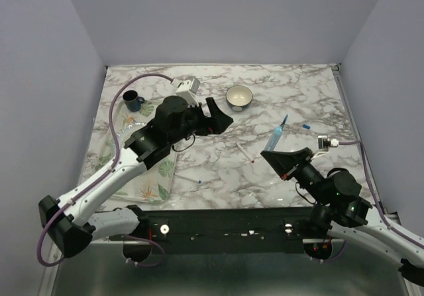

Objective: Insert the pens into the pen caps

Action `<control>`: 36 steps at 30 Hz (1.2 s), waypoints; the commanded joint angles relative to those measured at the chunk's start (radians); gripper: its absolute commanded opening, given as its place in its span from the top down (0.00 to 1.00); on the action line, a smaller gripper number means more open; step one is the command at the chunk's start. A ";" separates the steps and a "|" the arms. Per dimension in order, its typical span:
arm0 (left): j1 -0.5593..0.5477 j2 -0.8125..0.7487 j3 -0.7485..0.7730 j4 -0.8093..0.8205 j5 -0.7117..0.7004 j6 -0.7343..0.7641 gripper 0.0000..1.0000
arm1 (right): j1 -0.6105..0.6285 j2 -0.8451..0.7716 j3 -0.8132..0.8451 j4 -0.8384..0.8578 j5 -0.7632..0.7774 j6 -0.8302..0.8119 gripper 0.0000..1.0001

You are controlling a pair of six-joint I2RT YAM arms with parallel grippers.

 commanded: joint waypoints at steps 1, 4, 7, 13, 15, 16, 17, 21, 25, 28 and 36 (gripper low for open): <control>0.045 0.252 0.220 -0.393 -0.371 0.012 0.09 | 0.000 -0.077 0.058 -0.282 0.187 0.006 0.99; 0.075 0.500 0.392 -0.566 -0.505 -0.074 0.13 | 0.001 -0.122 0.063 -0.342 0.206 -0.003 0.99; 0.104 0.651 0.559 -0.699 -0.502 -0.110 0.22 | 0.001 -0.156 0.050 -0.361 0.226 -0.012 0.99; 0.155 0.944 0.739 -0.769 -0.473 -0.105 0.32 | 0.001 -0.170 0.035 -0.364 0.232 -0.020 0.99; 0.161 0.972 0.733 -0.724 -0.472 -0.108 0.32 | 0.001 -0.165 0.041 -0.368 0.220 -0.027 0.99; 0.164 0.973 0.722 -0.698 -0.426 -0.105 0.32 | 0.001 -0.159 0.043 -0.370 0.217 -0.032 0.99; 0.167 0.973 0.710 -0.644 -0.406 -0.105 0.32 | 0.001 -0.154 0.044 -0.373 0.208 -0.032 0.99; 0.182 1.029 0.713 -0.615 -0.370 -0.137 0.37 | 0.001 -0.134 0.043 -0.390 0.207 -0.031 0.99; 0.190 1.108 0.771 -0.640 -0.338 -0.150 0.37 | 0.000 -0.127 0.035 -0.378 0.200 -0.041 0.99; 0.190 1.128 0.779 -0.609 -0.311 -0.159 0.37 | 0.000 -0.128 0.033 -0.375 0.185 -0.047 0.99; 0.194 1.165 0.793 -0.624 -0.356 -0.194 0.39 | 0.000 -0.136 0.027 -0.372 0.181 -0.047 0.99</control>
